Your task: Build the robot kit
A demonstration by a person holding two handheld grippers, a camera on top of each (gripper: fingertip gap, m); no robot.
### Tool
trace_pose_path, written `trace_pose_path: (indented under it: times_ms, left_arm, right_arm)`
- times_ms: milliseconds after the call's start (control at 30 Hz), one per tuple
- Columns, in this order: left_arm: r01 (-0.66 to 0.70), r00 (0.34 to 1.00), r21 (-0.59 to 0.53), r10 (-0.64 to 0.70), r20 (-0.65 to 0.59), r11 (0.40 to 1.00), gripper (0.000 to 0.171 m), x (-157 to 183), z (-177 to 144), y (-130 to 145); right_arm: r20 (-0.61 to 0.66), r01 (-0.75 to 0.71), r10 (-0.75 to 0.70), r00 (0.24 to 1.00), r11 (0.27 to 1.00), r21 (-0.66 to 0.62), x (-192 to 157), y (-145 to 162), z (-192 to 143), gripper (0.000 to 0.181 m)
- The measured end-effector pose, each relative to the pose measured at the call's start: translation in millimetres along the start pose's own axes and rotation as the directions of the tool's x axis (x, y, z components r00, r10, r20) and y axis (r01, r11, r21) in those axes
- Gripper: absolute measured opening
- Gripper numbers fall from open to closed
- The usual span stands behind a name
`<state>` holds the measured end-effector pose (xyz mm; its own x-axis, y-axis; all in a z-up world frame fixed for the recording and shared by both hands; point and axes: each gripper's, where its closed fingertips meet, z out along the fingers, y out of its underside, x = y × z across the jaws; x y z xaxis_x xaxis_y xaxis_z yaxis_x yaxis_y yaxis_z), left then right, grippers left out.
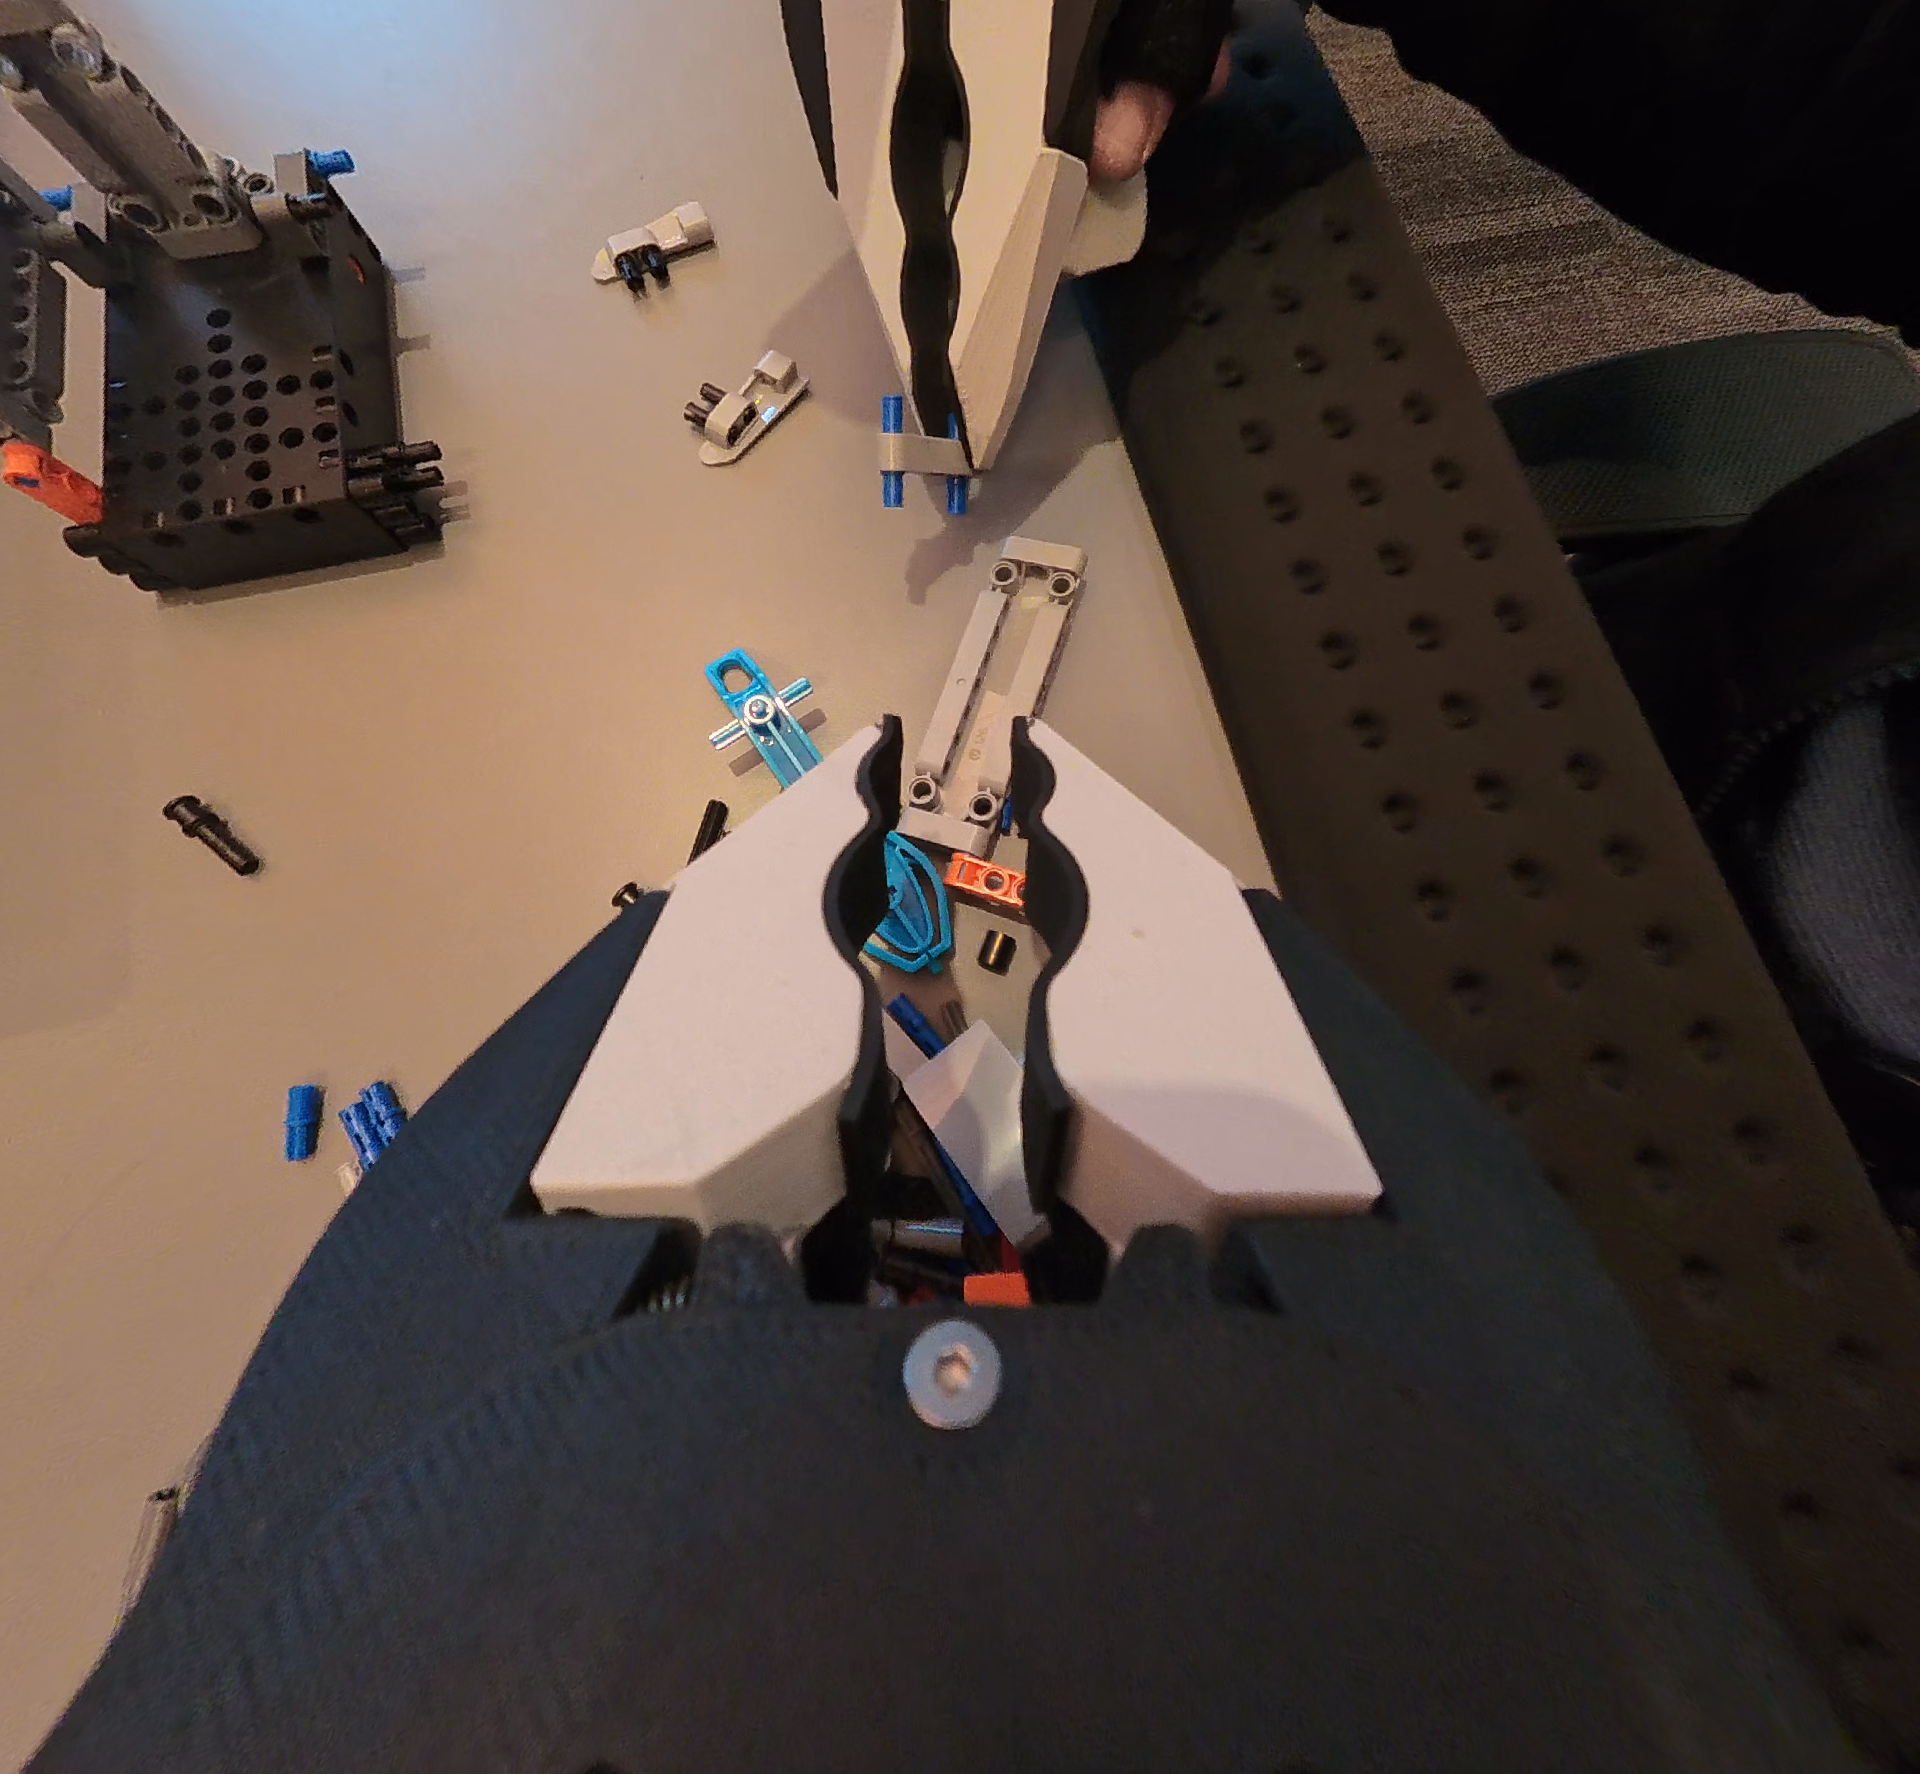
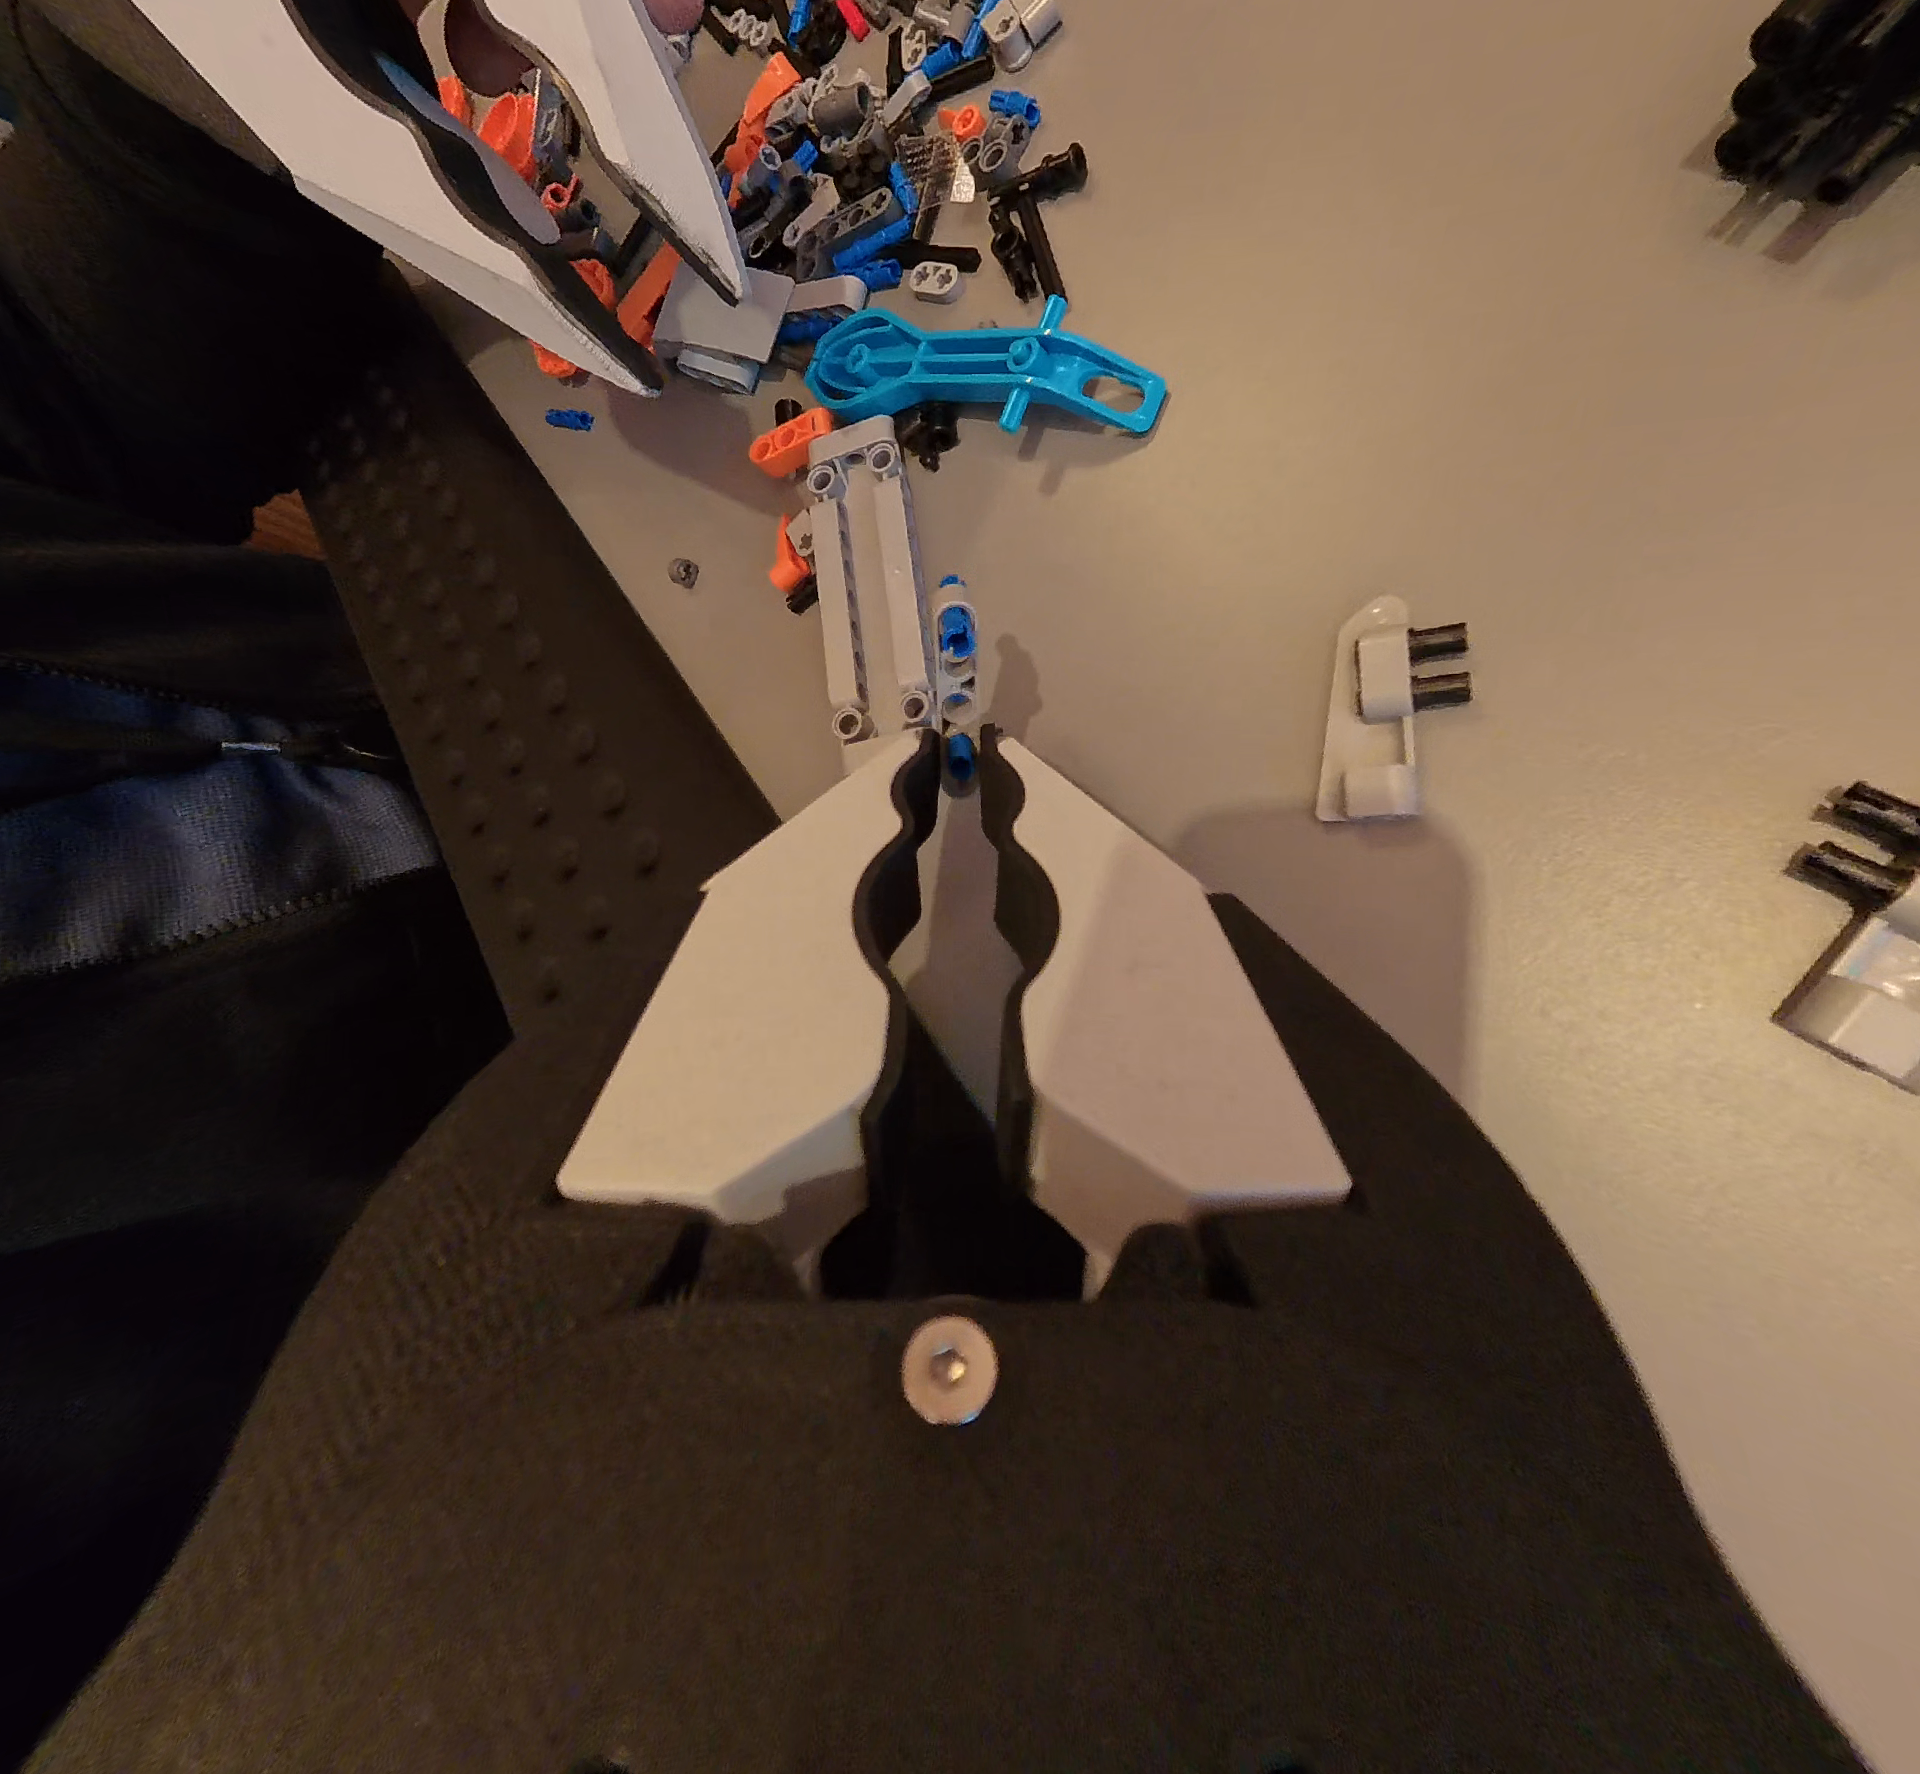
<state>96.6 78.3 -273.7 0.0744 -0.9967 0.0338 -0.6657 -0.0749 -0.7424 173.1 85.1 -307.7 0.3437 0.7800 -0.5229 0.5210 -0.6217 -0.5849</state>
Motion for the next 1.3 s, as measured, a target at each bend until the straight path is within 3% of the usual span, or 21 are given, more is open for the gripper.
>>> trace_pose_path:
  times_ms: [367,733,1067,1300]
  left_arm:
    - [-0.083,0.994,0.044,0.079,0.081,0.996,0.025,-3.4,5.0,-13.0]
    - [-0.162,0.981,0.191,0.138,0.134,0.968,0.030,1.9,-4.5,-43.7]
    - [-0.124,0.991,0.253,0.109,0.072,0.960,0.012,10.2,-4.9,-51.0]
    - [-0.095,0.995,0.271,0.083,0.056,0.958,0.011,8.5,-6.8,-51.9]
  right_arm:
    - [0.102,0.087,-0.098,0.990,0.990,0.114,-27.8,-25.6,-4.2,0.005]
    - [0.120,0.199,-0.216,0.969,0.970,0.138,-56.2,-48.2,-0.9,0.005]
    - [0.099,0.268,-0.285,0.954,0.951,0.156,-67.7,-54.2,5.0,0.005]
    - [0.089,0.268,-0.287,0.954,0.946,0.182,-67.6,-56.8,4.8,0.005]
